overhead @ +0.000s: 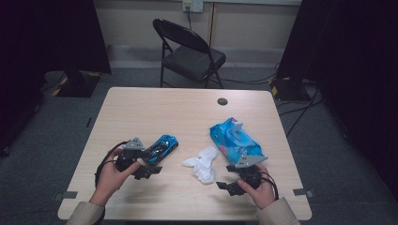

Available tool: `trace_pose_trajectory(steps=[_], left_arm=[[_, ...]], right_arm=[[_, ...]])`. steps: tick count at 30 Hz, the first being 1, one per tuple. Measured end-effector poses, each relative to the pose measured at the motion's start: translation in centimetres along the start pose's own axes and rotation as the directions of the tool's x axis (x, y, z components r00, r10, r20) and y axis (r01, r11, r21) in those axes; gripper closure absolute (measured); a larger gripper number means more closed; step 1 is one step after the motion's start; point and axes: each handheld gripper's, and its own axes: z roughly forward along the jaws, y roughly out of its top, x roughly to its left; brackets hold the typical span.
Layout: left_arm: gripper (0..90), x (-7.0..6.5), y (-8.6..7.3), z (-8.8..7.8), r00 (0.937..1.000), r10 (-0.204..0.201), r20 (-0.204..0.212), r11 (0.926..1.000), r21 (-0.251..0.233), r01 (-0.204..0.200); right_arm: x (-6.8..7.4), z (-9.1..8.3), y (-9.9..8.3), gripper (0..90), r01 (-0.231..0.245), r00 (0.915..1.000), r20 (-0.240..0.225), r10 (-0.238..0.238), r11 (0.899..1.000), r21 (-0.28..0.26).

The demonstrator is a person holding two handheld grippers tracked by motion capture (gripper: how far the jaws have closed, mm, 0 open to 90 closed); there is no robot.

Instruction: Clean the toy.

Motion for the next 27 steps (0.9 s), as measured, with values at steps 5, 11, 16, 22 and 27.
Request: trace_pose_trajectory(steps=[5, 11, 16, 22, 27], left_arm=[[16.0, 0.1, -0.6, -0.4, 1.0000, -0.003, -0.001, 1.0000, 0.000, 0.003], [16.0, 0.2, -1.3, -0.8, 1.0000, -0.009, -0.004, 1.0000, -0.002, 0.008], [16.0, 0.4, -1.6, -1.4, 0.9999, -0.005, -0.014, 0.9998, -0.020, 0.005], [16.1, 0.5, -2.0, -1.8, 0.9999, -0.003, -0.017, 0.9997, -0.023, 0.003], [16.1, 0.6, -2.4, -1.9, 0.9998, -0.009, -0.019, 0.9998, -0.018, 0.009]], right_arm=[[-0.1, -0.4, -0.5, 20.0, 0.011, 0.9999, -0.006, -0.011, 1.000, 0.003], [-0.2, -0.9, -1.1, 20.1, 0.000, 1.0000, 0.000, 0.000, 1.000, 0.009], [-0.4, -1.2, -1.5, 20.3, -0.007, 0.9999, -0.009, 0.007, 1.000, 0.006], [-0.5, -1.5, -2.1, 20.4, -0.009, 0.9999, -0.007, 0.009, 1.000, 0.009], [-0.6, -1.8, -2.6, 20.4, -0.012, 0.9999, -0.006, 0.012, 1.000, 0.012]])
